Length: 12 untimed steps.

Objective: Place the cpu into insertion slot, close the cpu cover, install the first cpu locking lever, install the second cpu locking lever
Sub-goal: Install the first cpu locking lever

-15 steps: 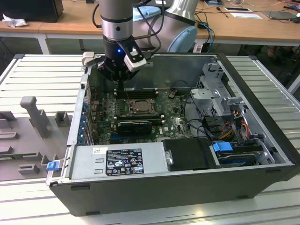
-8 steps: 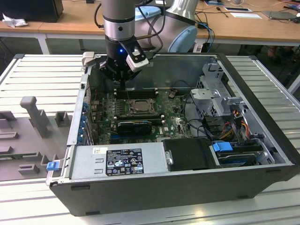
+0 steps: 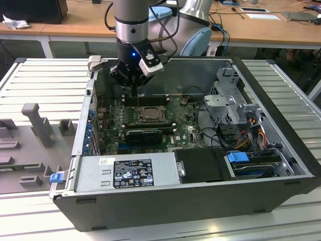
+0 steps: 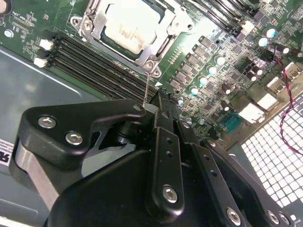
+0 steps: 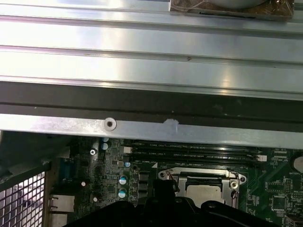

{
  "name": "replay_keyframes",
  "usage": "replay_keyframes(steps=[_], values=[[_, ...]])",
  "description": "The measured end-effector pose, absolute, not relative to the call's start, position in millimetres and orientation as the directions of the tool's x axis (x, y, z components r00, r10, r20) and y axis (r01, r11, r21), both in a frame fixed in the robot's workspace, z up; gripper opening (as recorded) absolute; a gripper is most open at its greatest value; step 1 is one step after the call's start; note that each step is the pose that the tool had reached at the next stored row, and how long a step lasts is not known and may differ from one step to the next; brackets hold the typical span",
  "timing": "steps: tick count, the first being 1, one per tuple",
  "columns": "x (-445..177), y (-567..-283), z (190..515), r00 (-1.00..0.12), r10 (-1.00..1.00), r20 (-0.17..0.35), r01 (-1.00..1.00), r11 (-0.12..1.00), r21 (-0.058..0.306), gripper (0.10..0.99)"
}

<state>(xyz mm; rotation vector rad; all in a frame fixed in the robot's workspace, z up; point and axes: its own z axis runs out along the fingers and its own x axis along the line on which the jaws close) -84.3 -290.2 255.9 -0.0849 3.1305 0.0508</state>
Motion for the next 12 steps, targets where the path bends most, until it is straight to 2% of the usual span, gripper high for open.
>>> replay_keyframes(steps=[12], values=[[-75.6,-290.2,255.9,-0.998,-0.054,-0.01,-0.054,0.998,0.032,0.106]])
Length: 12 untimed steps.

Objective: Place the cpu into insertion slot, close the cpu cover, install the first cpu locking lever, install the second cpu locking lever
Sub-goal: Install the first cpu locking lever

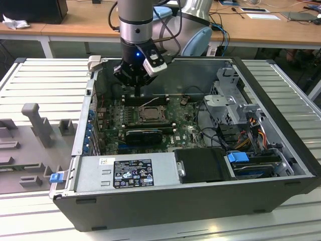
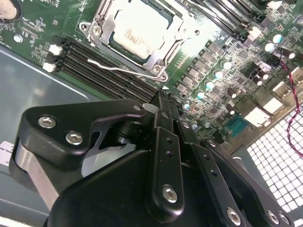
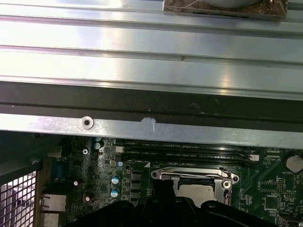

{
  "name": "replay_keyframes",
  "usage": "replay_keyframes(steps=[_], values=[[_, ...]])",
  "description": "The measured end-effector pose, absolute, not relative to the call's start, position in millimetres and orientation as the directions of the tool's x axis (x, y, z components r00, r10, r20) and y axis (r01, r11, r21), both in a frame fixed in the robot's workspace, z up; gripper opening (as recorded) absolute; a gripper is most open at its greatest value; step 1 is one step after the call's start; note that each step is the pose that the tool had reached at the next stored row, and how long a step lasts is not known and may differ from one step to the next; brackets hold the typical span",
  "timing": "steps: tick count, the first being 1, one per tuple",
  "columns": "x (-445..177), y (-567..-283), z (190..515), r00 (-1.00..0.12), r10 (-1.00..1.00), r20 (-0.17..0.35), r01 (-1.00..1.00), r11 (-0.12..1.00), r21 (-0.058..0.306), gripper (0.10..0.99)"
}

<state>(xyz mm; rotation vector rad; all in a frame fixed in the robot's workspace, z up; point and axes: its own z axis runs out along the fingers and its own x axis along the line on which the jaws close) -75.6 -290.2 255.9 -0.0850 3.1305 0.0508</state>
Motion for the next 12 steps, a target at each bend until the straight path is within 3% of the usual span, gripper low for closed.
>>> replay_keyframes(steps=[12], values=[[-71.5,-290.2,255.9,-0.998,-0.054,-0.01,-0.054,0.998,0.032,0.106]])
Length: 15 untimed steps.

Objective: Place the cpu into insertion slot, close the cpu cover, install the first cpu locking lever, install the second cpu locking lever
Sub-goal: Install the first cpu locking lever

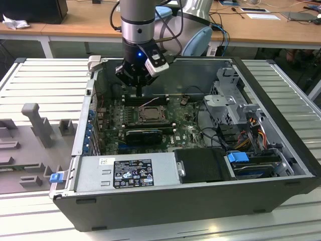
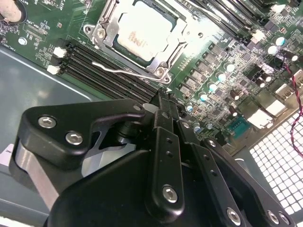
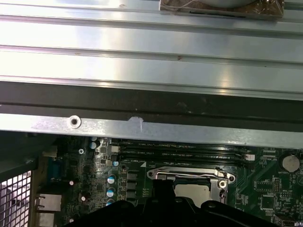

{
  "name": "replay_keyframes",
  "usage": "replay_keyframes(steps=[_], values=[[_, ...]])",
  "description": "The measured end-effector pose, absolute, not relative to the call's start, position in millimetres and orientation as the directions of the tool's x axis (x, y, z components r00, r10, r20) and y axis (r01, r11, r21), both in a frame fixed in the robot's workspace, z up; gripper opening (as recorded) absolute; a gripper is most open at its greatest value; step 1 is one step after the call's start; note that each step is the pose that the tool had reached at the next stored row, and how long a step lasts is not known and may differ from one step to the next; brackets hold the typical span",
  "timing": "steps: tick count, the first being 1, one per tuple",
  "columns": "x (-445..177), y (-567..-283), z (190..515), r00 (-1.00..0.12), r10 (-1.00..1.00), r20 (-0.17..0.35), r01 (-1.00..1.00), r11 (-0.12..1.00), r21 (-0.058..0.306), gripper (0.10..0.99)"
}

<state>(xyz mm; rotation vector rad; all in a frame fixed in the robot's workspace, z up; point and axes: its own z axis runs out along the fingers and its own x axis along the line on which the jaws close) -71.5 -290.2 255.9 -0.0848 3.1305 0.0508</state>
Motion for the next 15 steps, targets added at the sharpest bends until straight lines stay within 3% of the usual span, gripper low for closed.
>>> replay_keyframes(steps=[15], values=[[-66.3,-290.2,255.9,-0.998,-0.054,-0.01,-0.054,0.998,0.032,0.106]])
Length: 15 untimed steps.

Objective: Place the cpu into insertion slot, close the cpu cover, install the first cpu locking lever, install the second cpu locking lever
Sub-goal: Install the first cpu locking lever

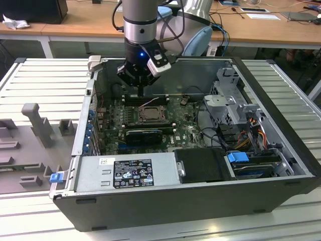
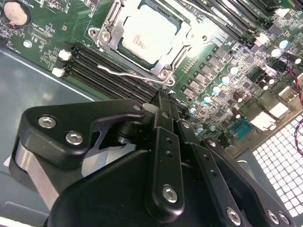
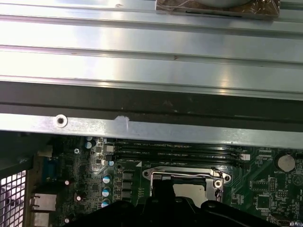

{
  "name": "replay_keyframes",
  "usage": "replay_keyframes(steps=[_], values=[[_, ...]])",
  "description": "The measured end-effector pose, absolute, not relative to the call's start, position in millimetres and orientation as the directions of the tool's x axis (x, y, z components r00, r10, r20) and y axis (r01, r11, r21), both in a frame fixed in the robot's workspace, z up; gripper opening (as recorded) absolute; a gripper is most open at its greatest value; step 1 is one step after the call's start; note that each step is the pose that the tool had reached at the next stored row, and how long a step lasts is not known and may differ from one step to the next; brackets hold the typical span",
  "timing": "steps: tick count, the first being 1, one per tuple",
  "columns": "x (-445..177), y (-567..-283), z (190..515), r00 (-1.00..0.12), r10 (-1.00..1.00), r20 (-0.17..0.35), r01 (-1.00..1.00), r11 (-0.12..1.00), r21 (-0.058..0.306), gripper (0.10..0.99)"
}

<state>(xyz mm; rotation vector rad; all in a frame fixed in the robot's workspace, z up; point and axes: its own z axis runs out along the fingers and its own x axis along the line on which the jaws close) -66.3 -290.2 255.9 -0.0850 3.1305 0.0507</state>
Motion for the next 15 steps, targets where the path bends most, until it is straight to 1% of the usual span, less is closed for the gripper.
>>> replay_keyframes(steps=[15], values=[[-61.9,-290.2,255.8,-0.998,-0.054,-0.01,-0.054,0.998,0.032,0.106]])
